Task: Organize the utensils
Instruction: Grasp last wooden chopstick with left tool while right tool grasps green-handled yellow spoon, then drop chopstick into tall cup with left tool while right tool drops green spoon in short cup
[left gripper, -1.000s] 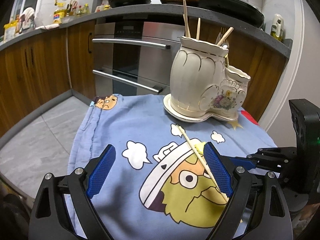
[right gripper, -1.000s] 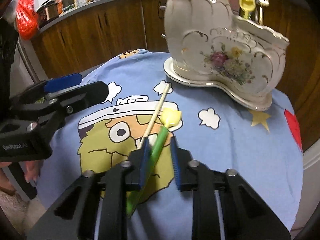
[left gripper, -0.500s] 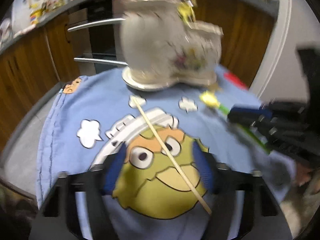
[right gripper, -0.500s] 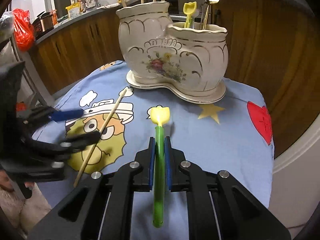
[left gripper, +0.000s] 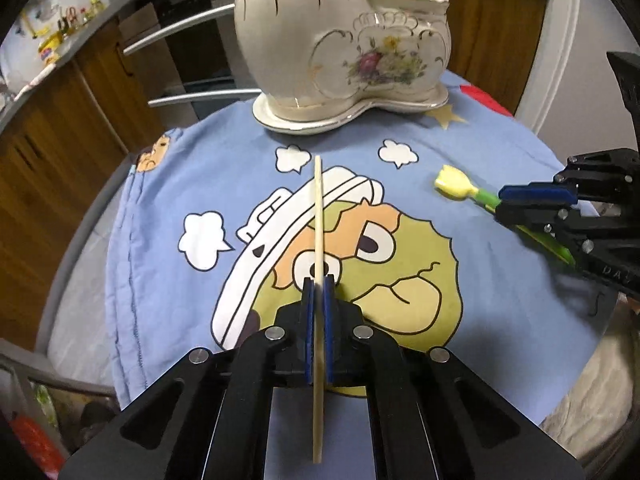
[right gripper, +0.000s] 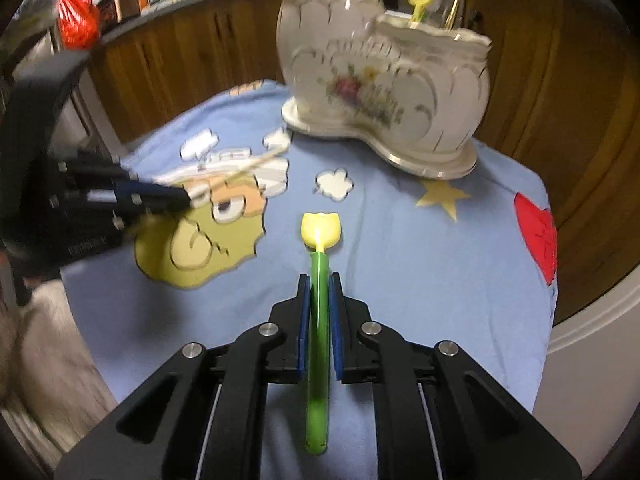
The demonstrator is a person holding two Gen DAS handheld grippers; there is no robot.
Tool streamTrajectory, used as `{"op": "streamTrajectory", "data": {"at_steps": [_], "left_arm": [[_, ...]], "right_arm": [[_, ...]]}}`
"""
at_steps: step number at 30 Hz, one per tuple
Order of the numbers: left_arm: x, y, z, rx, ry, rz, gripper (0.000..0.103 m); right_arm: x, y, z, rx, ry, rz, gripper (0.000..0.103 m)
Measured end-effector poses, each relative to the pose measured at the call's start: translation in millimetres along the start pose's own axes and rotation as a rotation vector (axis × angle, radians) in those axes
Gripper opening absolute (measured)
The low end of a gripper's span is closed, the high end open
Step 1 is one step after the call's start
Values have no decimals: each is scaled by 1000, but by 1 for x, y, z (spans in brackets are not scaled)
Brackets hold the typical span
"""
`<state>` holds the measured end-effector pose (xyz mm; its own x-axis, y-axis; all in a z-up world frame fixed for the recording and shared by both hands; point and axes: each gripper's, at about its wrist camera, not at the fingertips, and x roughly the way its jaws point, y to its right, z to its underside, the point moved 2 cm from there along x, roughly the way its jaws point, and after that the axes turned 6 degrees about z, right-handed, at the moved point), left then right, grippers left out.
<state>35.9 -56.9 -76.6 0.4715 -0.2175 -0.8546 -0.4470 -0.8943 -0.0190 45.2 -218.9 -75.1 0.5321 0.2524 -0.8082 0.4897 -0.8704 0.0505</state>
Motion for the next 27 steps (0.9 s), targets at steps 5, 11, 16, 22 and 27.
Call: {"op": "streamTrajectory", "data": {"at_steps": [5,11,16,22,27], "left_arm": [[4,1,-7,16,-12,-15,11],[8,-3,-9,-4,31,13,5],[-1,-9,-4,-20,87,65,5],[-48,-12,-1,5,253,133,5],[-94,-16,-10,9,489,218,5]], "right_arm": [[3,-2,1,-16,3,12,15],[3,-2,0,-16,13,3,9],[-12,2,-4,4,63,-18,9],[-54,18,-17,83,252,-89,9],[-86,32,-32,155,444,-74,9]]}}
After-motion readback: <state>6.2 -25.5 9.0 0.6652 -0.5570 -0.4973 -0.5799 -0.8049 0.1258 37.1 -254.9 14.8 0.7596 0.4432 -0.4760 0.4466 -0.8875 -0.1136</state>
